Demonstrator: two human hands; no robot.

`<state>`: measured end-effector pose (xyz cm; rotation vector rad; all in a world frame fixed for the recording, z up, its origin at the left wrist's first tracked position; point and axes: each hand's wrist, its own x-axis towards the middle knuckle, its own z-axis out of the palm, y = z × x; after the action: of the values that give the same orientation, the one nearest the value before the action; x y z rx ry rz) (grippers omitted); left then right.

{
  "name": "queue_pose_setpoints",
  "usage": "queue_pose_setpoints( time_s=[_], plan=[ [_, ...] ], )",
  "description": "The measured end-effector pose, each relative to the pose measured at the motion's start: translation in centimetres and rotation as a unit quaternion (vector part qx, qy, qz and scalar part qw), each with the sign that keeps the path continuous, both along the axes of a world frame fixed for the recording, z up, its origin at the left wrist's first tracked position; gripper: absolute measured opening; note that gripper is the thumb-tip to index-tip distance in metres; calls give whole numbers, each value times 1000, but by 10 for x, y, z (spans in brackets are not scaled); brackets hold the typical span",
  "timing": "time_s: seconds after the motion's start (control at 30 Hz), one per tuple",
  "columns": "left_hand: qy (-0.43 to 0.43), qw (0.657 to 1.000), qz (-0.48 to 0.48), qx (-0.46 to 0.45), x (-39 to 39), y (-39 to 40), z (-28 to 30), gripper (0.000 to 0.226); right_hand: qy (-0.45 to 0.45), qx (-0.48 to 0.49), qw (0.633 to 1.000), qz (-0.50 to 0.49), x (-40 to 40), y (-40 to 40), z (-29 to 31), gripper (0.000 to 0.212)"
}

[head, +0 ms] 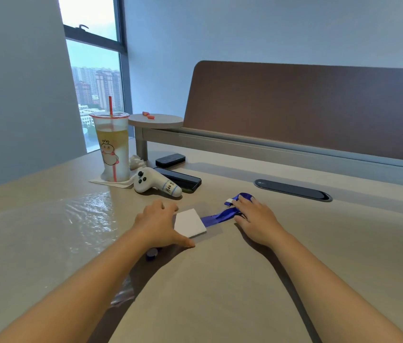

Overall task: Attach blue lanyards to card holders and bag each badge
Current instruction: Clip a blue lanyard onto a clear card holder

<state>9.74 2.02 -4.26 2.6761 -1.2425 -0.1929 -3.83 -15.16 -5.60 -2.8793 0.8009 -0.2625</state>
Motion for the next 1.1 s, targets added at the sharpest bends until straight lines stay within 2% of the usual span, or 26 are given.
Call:
queue_pose_setpoints(
  time_s=[0.07, 0.23, 0.43, 0.57, 0.7, 0.87, 1.1],
  plan=[
    [-15, 1000, 17, -1, 4, 2, 0, 91, 15, -18, 1000, 8, 4, 0, -4, 38],
    [-2, 999, 30, -41, 4, -1, 0, 91, -38, -68, 997, -7, -17, 10, -6, 31],
    [49, 996, 0, -74, -9, -16, 1, 91, -136, -14, 987, -84, -32, 11, 0, 32],
    [93, 992, 12, -80, -7, -17, -2, 88, -86, -4, 987, -136, -19, 3, 1, 44],
    [105, 991, 22, -85, -1, -13, -4, 88, -25, -29, 990, -137, -3, -1, 0, 34],
    [98, 991, 14, -94, 0, -11, -3, 89, -84, -11, 987, -133, 1, 4, -2, 24],
    [99, 987, -7, -128, -17, -6, -1, 83, -51, 50, 993, -97, -36, 19, 6, 24]
  ],
)
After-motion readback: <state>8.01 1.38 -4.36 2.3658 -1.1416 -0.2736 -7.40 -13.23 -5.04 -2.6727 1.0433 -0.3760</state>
